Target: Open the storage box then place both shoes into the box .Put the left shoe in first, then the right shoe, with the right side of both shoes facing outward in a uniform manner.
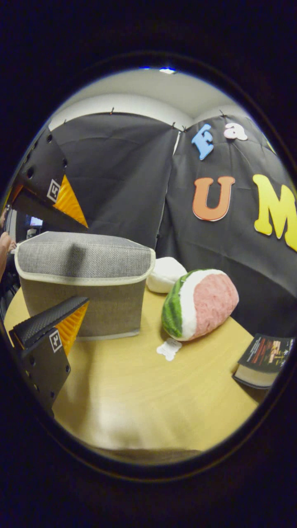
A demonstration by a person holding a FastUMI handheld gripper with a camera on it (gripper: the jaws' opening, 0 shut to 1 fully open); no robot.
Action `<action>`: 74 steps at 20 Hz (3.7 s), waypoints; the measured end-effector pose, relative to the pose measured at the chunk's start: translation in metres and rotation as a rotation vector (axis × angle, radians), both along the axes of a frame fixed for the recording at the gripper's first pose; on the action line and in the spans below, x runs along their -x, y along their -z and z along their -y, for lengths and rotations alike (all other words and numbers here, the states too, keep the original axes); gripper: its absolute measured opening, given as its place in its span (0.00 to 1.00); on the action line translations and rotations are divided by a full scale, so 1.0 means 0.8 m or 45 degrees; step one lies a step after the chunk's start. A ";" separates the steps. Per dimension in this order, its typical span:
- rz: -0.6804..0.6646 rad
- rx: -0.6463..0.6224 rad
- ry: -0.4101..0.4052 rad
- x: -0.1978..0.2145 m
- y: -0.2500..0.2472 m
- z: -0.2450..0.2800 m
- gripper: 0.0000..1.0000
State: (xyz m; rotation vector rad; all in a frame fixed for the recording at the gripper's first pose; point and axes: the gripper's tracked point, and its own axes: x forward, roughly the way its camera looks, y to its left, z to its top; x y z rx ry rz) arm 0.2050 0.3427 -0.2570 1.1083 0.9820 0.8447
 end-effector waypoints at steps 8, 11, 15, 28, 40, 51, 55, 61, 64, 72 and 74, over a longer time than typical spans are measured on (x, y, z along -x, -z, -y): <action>-0.022 -0.107 -0.075 0.006 -0.021 -0.005 0.48; -0.045 -0.089 -0.020 -0.003 -0.029 0.009 0.23; -0.037 -0.021 -0.049 0.007 -0.038 0.017 0.02; 0.100 0.046 -0.074 0.014 -0.202 -0.068 0.01; 0.188 0.141 -0.139 0.038 -0.272 -0.220 0.19; 0.214 0.140 -0.042 0.048 -0.308 -0.177 0.79; 0.277 0.200 -0.032 0.054 -0.310 -0.114 0.89; 0.333 0.420 -0.021 0.057 -0.266 -0.003 0.94; 0.317 0.549 -0.001 0.055 -0.224 0.060 0.94; 0.234 1.051 -0.020 0.062 -0.051 0.221 0.94; 0.188 1.125 -0.040 0.067 -0.012 0.248 0.95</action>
